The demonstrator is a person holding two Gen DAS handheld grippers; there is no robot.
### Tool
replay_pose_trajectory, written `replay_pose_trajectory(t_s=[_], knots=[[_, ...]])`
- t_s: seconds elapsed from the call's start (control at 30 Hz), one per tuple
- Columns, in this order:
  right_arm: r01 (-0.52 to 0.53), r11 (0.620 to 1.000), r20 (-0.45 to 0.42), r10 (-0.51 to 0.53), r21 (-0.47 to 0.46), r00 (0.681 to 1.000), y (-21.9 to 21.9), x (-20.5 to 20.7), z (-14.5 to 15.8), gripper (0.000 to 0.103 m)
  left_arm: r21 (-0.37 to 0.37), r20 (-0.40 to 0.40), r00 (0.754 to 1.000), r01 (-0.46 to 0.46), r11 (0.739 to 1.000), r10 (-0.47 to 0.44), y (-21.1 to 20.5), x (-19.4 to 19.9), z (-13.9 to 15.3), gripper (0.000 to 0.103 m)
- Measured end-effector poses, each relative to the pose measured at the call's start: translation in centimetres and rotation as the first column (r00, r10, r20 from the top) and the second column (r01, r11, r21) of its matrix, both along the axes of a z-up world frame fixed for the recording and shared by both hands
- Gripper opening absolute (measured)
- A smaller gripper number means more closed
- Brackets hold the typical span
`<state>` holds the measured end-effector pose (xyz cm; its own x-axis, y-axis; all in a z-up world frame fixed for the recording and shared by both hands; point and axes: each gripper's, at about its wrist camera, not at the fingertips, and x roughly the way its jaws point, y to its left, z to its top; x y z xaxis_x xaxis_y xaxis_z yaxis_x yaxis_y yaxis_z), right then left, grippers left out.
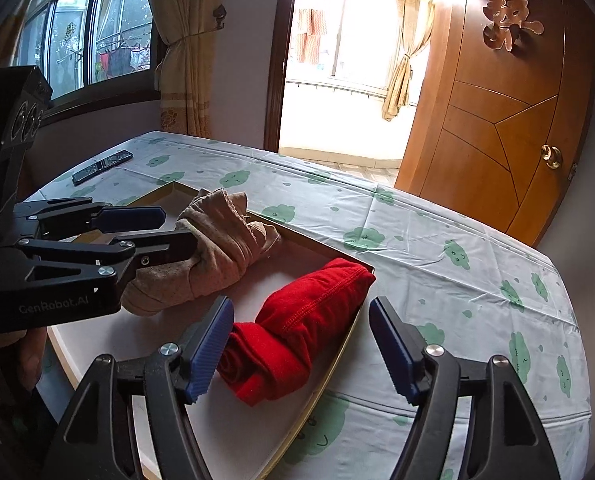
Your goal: Take underwear out of drawer
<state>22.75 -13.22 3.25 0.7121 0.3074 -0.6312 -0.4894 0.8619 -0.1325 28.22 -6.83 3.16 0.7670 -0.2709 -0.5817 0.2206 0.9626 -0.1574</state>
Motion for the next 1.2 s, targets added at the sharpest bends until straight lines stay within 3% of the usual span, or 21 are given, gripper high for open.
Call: replay_pose_trajectory(t_s=[0.33, 1.07, 1.2], knots=[[-0.035, 0.999, 0.010, 0.034, 0.038, 0.999, -0.8, -5.7, 0.5, 0.075, -0.029, 0.012, 0.999, 0.034, 0.999, -0.034, 0.0, -3.4, -0.4, 0.048], [-0.077, 0.996, -0.037, 0.079, 0.046, 0.996, -3.6, -16.9, -2.5, 0.076, -0.043, 0.014, 0.985, 0.173, 0.984, -0.172, -0.9, -13.2, -1.9, 0.048], [-0.080, 0.996, -0.037, 0.082, 0.046, 0.996, -4.2, -18.9, -2.5, 0.076, -0.034, 0.016, 0.980, 0.196, 0.980, -0.196, -1.1, -15.5, -2.3, 0.058]])
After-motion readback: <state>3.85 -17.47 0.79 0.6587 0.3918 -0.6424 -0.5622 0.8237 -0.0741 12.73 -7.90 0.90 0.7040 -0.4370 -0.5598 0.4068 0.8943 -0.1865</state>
